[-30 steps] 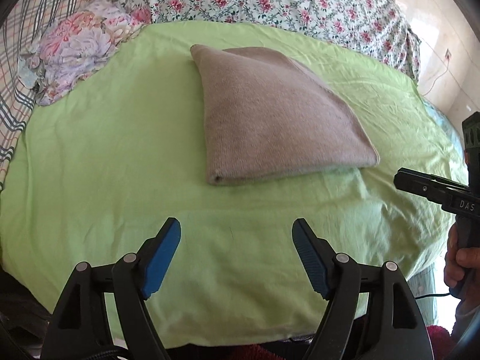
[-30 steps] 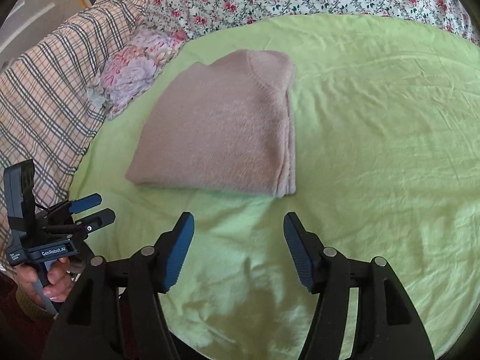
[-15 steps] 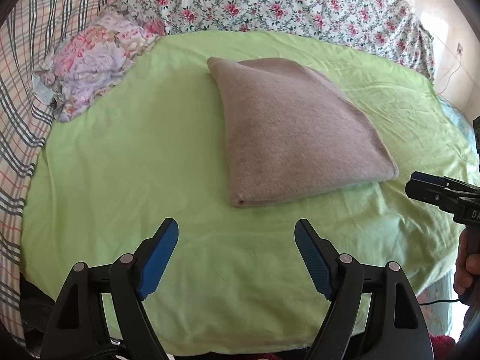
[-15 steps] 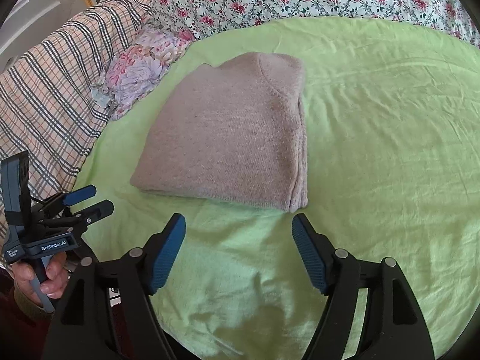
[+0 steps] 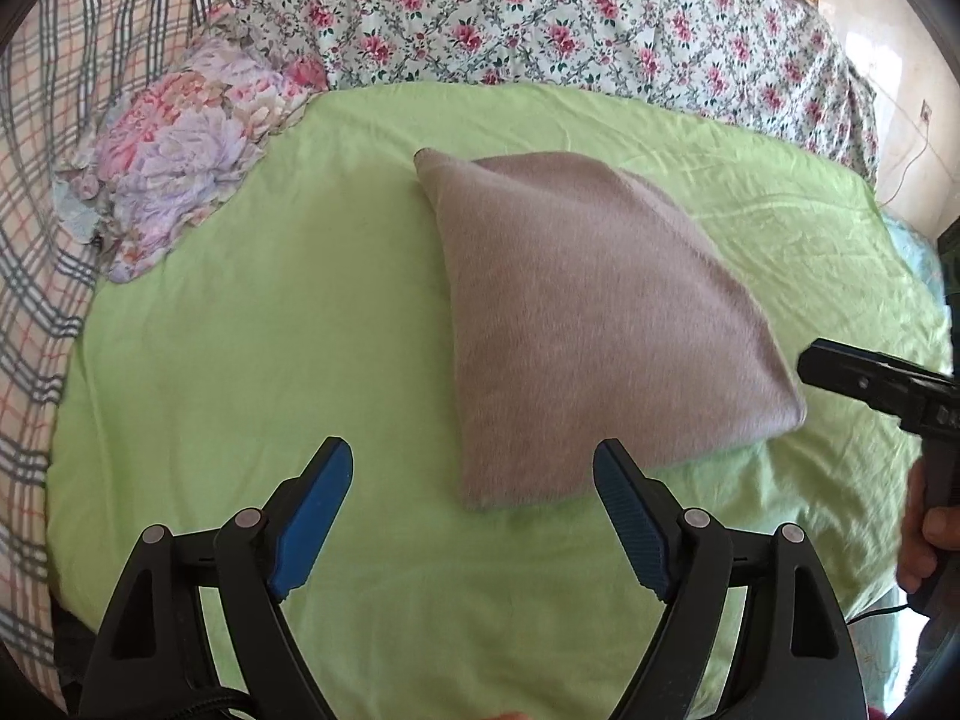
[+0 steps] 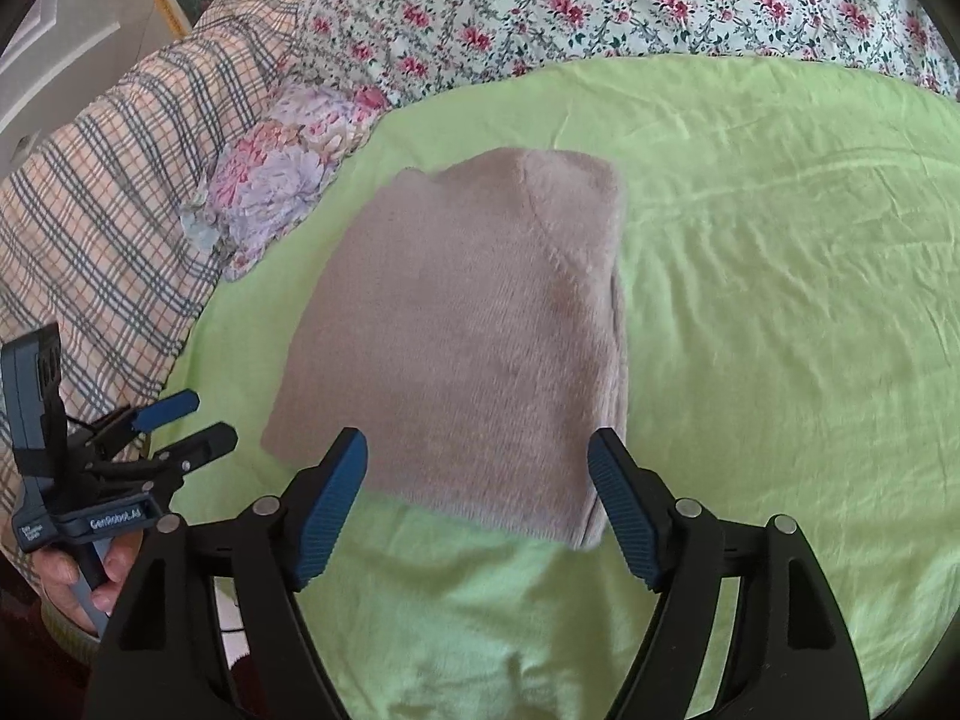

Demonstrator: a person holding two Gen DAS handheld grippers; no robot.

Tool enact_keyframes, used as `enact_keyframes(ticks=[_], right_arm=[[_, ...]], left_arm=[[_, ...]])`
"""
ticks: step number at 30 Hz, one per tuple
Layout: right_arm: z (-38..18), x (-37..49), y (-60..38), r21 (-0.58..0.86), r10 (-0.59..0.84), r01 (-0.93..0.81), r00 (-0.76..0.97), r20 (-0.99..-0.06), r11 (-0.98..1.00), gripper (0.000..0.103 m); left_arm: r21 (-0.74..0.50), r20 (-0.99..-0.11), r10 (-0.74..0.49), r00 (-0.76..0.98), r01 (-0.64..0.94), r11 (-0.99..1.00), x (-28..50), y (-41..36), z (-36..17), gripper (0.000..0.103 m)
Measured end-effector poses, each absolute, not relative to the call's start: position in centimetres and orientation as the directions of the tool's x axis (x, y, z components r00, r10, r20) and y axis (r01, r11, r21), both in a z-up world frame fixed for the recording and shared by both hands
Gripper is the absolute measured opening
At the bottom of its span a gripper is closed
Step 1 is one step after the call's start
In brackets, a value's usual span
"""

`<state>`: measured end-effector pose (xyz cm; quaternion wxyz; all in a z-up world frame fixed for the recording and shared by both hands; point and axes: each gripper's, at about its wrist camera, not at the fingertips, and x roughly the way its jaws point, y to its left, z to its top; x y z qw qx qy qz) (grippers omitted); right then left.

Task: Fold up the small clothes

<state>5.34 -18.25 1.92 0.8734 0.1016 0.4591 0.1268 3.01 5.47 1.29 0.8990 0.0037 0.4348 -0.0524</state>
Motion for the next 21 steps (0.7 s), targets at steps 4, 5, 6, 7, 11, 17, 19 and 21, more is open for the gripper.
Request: enact_keyframes(ticks=[4, 5, 6, 7, 11, 17, 19, 21], right_arm=[[2.2, 8.5, -19.9, 0.34, 0.331, -0.094, 0.568, -0.754, 0.936, 0.077], [2.3, 9.4, -20.3, 0.346, 0.33, -0.087, 0.574, -0.749, 0.934, 0.077], [2.3, 10.6, -20.8, 0.357, 0.335, -0.08, 0.58, -0.743, 0.931, 0.077], [2.2, 11.6, -21.2, 0.366, 0.339, -0.075, 0.581, -0.74, 0.928, 0.077], [1.2, 15.8, -21.9, 0.391, 0.353, -0.058, 0.565, -0.746, 0.919, 0.077], [-2.2, 21.2, -23.1, 0.435, 0.369, 0.004, 0.524, -0.768, 0.9, 0.077], [-3.3, 22.6, -23.4, 0.477, 0.399, 0.021, 0.515, -0.759, 0.879, 0.071], [-4.0, 23.7, -23.0, 0.5, 0.431, 0.008, 0.497, -0.754, 0.866, 0.029]], left_arm=[[-0.127, -0.774, -0.165, 0.611, 0.106, 0.986, 6.0, 6.0, 1.9, 0.083], [-0.144, -0.771, -0.176, 0.612, 0.102, 0.984, 7.2, 6.2, 2.1, 0.083], [-0.159, -0.768, -0.187, 0.613, 0.101, 0.982, 7.9, 6.3, 2.2, 0.084], [-0.178, -0.767, -0.201, 0.609, 0.099, 0.979, 9.1, 6.6, 2.2, 0.084], [-0.245, -0.778, -0.246, 0.578, 0.081, 0.966, 13.3, 7.6, 1.2, 0.084], [-0.332, -0.796, -0.304, 0.523, 0.041, 0.942, 20.1, 9.0, -1.5, 0.085], [-0.366, -0.789, -0.326, 0.52, 0.029, 0.93, 21.5, 9.5, -1.9, 0.086], [-0.354, -0.79, -0.309, 0.529, 0.018, 0.935, 22.8, 9.7, -2.1, 0.086]])
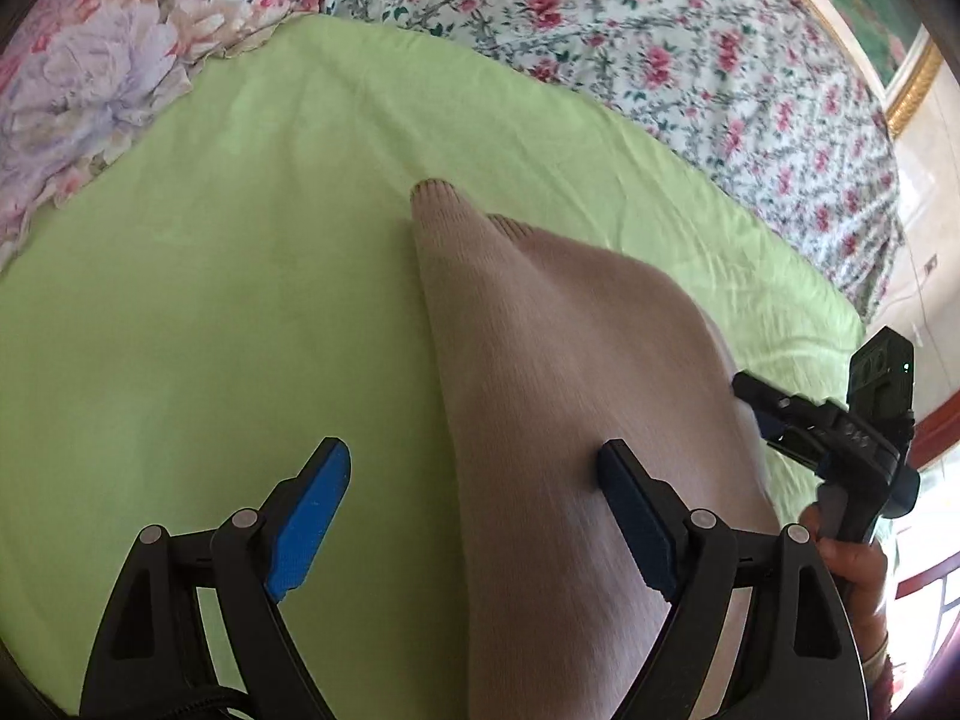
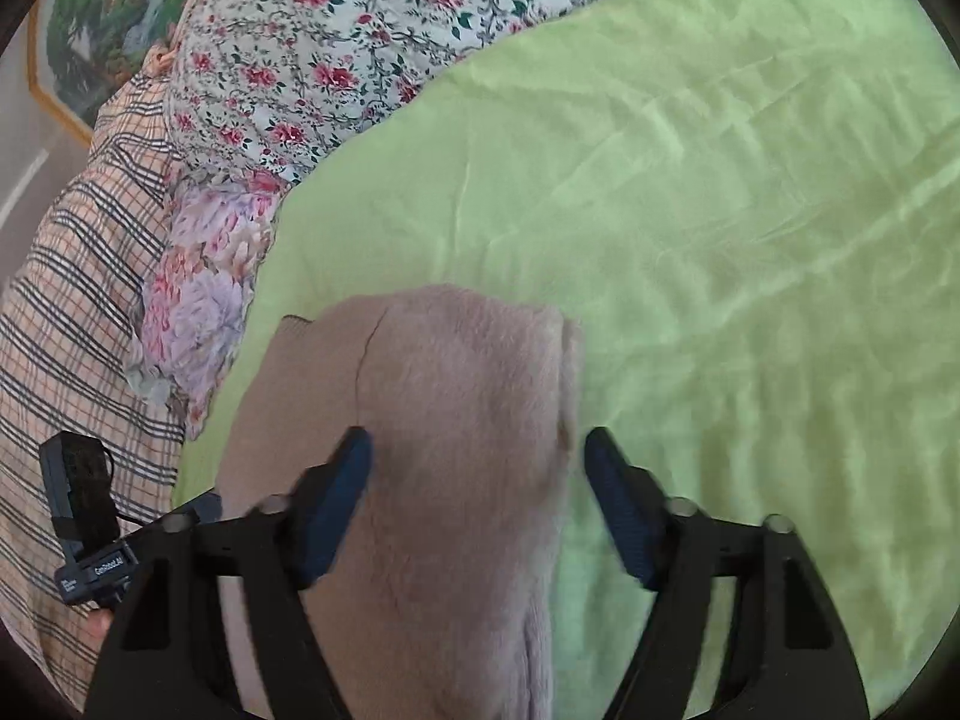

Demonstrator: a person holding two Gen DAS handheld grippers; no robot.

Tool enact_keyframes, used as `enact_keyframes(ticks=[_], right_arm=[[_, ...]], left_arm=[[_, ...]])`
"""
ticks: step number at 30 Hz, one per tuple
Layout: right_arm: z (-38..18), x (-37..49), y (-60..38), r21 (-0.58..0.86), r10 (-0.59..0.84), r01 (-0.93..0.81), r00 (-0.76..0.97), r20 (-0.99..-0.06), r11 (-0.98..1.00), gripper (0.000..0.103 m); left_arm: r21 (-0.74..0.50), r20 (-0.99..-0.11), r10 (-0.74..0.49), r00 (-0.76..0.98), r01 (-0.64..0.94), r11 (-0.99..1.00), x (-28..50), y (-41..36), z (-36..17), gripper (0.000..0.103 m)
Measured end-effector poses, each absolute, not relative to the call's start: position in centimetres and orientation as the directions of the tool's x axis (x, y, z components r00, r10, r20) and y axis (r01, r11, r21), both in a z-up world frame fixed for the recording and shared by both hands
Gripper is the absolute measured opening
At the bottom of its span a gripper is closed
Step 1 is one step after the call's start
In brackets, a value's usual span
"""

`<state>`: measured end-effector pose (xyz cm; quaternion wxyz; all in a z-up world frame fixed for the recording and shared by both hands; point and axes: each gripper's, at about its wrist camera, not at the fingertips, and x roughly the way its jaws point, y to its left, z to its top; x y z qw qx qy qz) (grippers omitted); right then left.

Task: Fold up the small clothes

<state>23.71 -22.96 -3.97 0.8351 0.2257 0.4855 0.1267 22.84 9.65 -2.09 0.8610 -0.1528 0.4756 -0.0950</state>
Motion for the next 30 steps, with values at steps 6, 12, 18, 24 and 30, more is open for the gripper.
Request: enact_keyframes(ticks=[6, 12, 18, 24, 30], right_arm=[[-4.2, 23.8, -21.9, 0.34, 0.265, 0.061, 0.506, -0.821, 0.938, 0.01], [-1.2, 21.9, -21.6, 0.321, 0.199, 0.135, 0.549, -0.812, 0.937, 0.029], [1.7, 18.7, -19.6, 0.323, 0.19, 0.119, 0.604, -0.774, 0.939, 0.045], [2.9, 16.1, -18.2, 0.362, 0.257, 0.038, 0.637, -0.727, 0.931, 0.046], [4.2, 15.4, -17.9, 0.317, 0.289, -0.065, 0.612, -0.736, 0.946, 0.054]], left_arm=[[-0.249, -0.8, -0.225, 0.557, 0.034, 0.968, 25.0, 9.2, -3.5, 0.085], [-0.281, -0.787, -0.264, 0.557, 0.058, 0.958, 24.4, 9.9, -3.1, 0.085], [-0.314, -0.774, -0.313, 0.551, 0.096, 0.945, 21.2, 11.1, -1.9, 0.084], [-0.311, -0.744, -0.332, 0.58, 0.14, 0.94, 17.3, 10.6, -0.3, 0.084], [-0.195, -0.763, -0.249, 0.596, 0.155, 0.968, 15.5, 7.9, 1.2, 0.085]])
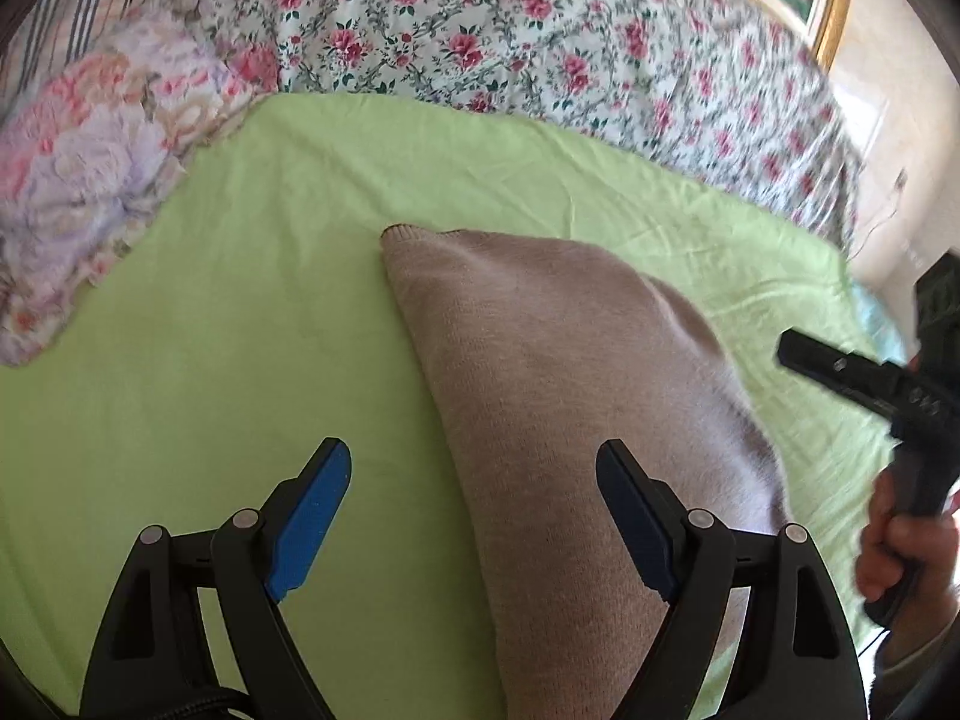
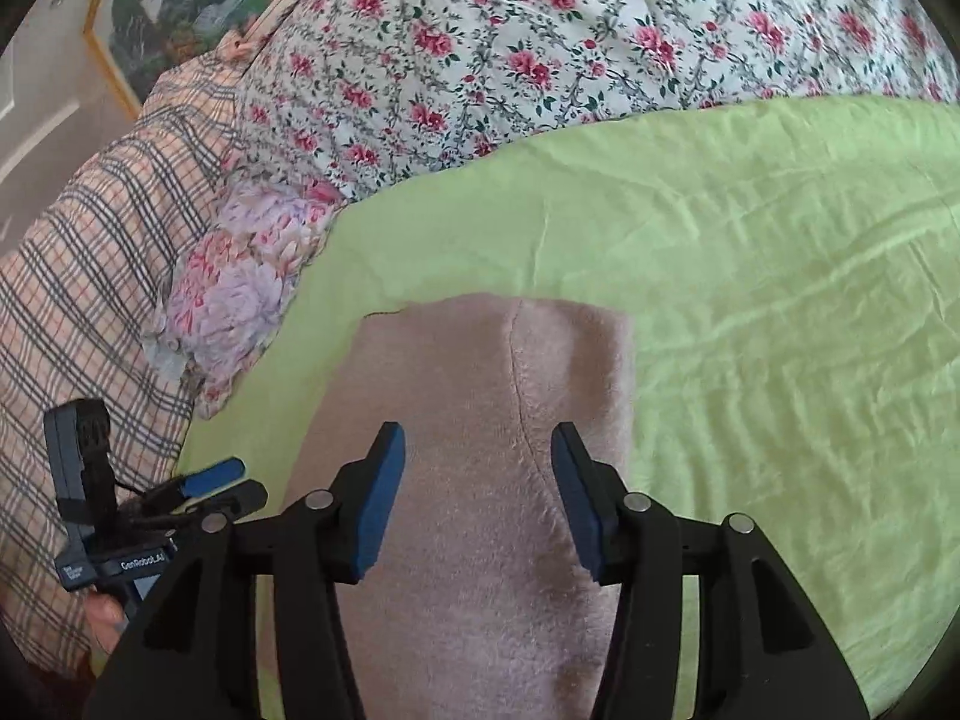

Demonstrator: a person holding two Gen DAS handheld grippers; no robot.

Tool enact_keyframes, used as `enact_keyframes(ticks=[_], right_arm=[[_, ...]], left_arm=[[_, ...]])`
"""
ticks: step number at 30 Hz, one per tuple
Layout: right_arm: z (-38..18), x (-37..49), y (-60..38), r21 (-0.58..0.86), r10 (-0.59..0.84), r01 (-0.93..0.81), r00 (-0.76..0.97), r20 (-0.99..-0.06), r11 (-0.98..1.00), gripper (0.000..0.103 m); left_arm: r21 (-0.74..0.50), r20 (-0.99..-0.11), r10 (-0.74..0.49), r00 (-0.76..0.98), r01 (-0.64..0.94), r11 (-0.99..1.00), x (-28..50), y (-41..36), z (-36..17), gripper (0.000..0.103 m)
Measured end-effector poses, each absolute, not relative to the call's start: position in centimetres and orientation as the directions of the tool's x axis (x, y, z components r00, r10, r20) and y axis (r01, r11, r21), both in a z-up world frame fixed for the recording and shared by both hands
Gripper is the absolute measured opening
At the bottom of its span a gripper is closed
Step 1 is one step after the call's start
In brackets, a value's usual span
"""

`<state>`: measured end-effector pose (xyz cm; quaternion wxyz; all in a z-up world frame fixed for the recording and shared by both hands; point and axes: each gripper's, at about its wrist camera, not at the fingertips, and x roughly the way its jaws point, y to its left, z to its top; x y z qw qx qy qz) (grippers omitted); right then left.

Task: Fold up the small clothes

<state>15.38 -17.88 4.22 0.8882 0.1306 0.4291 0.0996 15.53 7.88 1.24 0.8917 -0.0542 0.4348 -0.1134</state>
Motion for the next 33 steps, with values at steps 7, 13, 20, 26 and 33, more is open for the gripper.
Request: enact_keyframes(ticks=[7, 13, 20, 26, 33], right_arm=[[6.0, 12.4, -19.1, 0.247, 0.245, -0.068, 0.527, -0.814, 0.967, 0.068], [6.7, 8.5, -19.1, 0.271, 0.273, -0.081, 0.514, -0.813, 0.959, 0.08], [3.9, 6.7, -17.4, 0.225, 0.303, -0.208, 0.533, -0.79, 0.952, 0.081], [3.3, 3.9, -15.3, 0.142, 0.256, -0.241, 0.554, -0.792, 0.96, 0.086], [3.3, 0.6, -13.6, 0.107, 0.225, -0.239, 0.544, -0.809, 0.965, 0.092]], left_arm=[[-0.111, -0.877, -0.142, 0.459, 0.094, 0.989, 12.8, 6.2, 2.4, 0.085], [-0.044, -0.914, -0.074, 0.399, 0.084, 0.995, 10.4, 4.8, 3.6, 0.085], [-0.015, -0.87, -0.04, 0.491, 0.054, 0.998, 8.1, 4.8, 2.2, 0.085], [0.039, -0.843, 0.015, 0.538, 0.032, 0.999, 5.1, 4.5, 1.9, 0.086], [0.087, -0.825, 0.05, 0.563, 0.039, 0.995, 1.3, 4.1, 1.5, 0.088]])
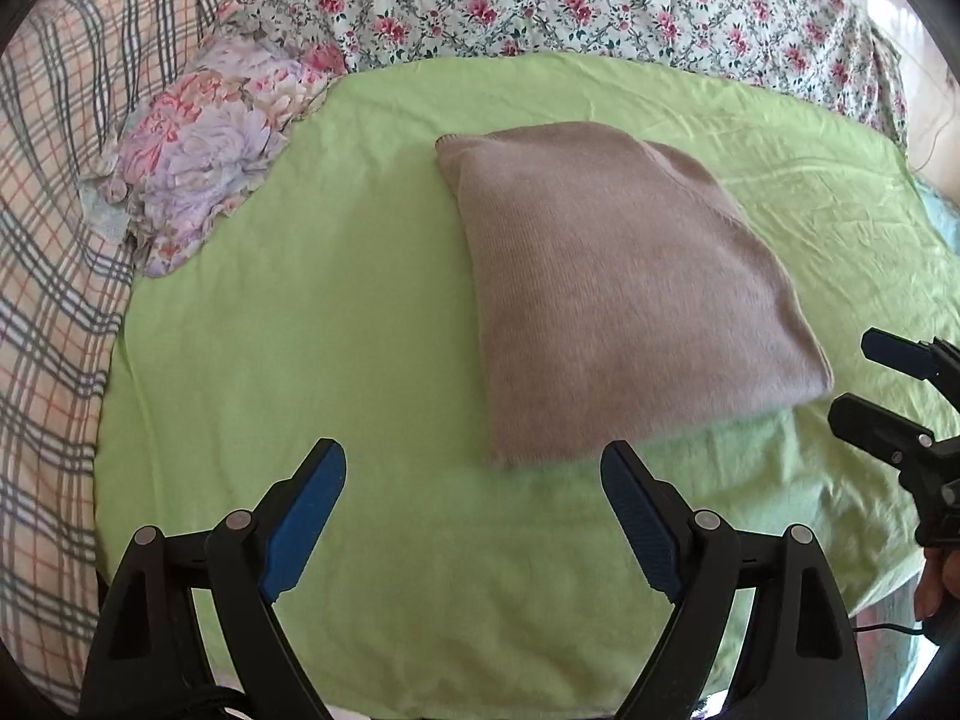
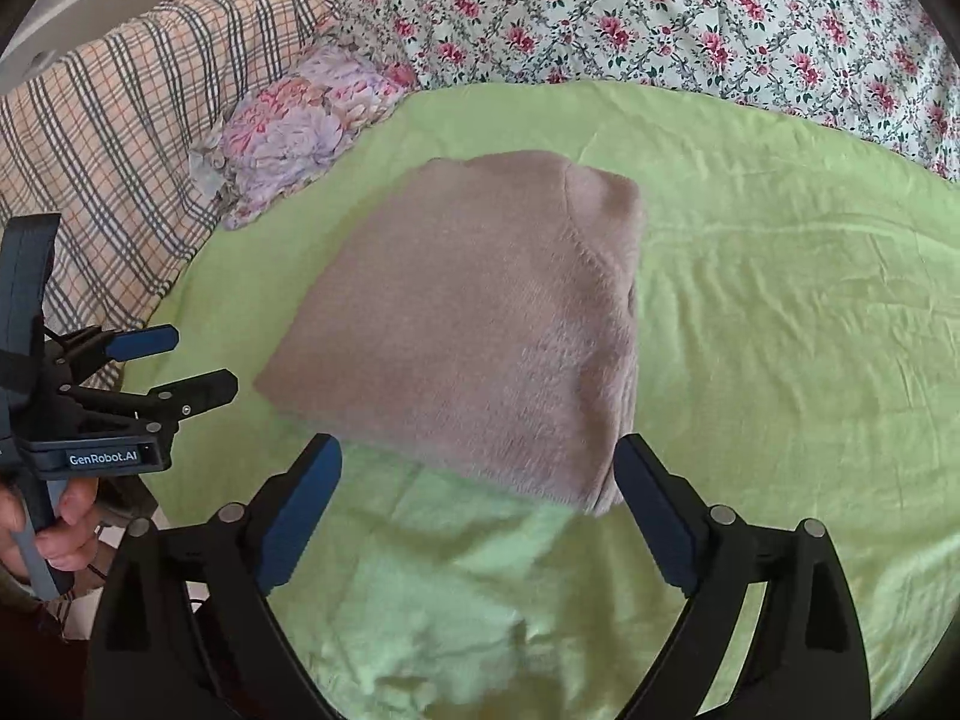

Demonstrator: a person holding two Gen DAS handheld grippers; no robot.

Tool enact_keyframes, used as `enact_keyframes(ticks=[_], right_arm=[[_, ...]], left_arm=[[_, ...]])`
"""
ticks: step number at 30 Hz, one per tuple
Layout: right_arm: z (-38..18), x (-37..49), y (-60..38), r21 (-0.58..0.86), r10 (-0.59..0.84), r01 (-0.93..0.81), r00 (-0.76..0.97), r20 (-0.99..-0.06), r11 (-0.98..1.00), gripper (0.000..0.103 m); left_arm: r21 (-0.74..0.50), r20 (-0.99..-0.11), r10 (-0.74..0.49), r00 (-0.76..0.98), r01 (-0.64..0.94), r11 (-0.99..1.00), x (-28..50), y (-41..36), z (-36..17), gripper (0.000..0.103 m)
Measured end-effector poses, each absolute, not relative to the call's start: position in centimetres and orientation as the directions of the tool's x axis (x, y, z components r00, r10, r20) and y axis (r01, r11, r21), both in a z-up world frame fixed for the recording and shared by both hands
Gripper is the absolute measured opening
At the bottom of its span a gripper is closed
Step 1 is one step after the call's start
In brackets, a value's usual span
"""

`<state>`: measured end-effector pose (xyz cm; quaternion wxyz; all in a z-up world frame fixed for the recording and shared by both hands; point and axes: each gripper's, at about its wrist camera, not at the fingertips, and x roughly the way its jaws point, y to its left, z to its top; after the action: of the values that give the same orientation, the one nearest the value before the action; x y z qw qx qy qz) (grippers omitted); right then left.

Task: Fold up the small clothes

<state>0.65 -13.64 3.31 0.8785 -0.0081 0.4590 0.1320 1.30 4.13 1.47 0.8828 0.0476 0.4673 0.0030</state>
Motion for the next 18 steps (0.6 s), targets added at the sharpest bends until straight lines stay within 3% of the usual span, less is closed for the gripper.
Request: enact_keyframes(ticks=[18], right_arm=[[2.5, 2.8, -13.8, 0.093, 0.19, -0.213, 0.501, -0.844, 0.973, 0.097]], left_arm=[[0.11, -0.817, 0.075, 0.572, 0.026, 0.994, 3.4, 4.0, 1.0, 0.09]])
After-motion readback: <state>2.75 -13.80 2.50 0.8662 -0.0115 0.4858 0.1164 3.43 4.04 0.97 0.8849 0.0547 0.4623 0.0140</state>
